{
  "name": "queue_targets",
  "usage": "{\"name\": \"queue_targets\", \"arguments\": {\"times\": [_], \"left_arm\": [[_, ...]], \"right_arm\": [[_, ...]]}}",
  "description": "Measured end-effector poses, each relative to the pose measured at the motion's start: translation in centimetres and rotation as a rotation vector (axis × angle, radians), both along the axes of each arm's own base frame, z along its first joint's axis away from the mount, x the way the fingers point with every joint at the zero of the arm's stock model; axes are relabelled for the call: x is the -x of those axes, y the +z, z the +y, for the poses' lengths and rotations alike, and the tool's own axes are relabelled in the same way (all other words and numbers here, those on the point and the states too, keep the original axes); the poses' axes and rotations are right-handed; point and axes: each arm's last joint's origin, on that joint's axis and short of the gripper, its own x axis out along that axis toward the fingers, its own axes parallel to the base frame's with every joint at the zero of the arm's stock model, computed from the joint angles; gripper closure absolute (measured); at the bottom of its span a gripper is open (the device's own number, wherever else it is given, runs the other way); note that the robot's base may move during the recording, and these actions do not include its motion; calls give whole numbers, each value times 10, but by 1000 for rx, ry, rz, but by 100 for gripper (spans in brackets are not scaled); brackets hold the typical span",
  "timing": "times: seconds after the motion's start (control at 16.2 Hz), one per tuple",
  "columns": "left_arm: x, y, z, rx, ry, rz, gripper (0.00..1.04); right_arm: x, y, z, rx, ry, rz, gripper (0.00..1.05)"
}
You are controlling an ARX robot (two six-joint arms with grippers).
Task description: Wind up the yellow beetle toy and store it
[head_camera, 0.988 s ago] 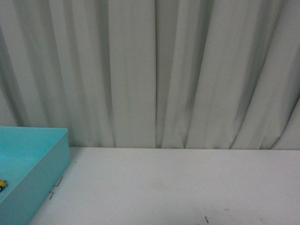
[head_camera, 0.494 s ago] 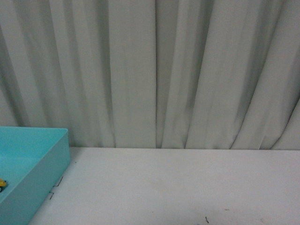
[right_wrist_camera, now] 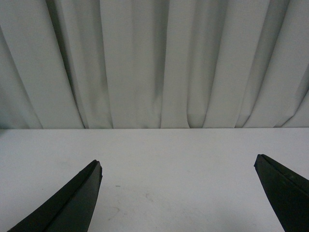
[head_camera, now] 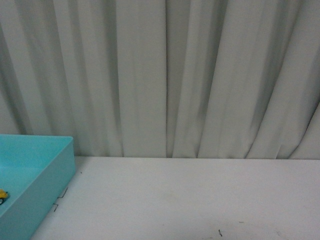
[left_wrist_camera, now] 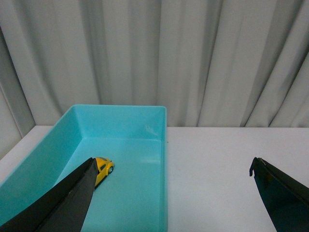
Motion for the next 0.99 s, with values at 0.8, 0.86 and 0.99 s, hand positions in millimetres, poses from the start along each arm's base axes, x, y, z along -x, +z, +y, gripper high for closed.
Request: {"name": "queue_targets", "arguments": {"times": [0.8,0.86,0.99], "left_arm": [[0,0,0,0,0,0,7],[0,0,0,0,0,0,7],[0,0,0,0,0,0,7]], "right_arm": [[0,0,0,0,0,0,6],[0,0,0,0,0,0,6],[0,0,0,0,0,0,6]]}}
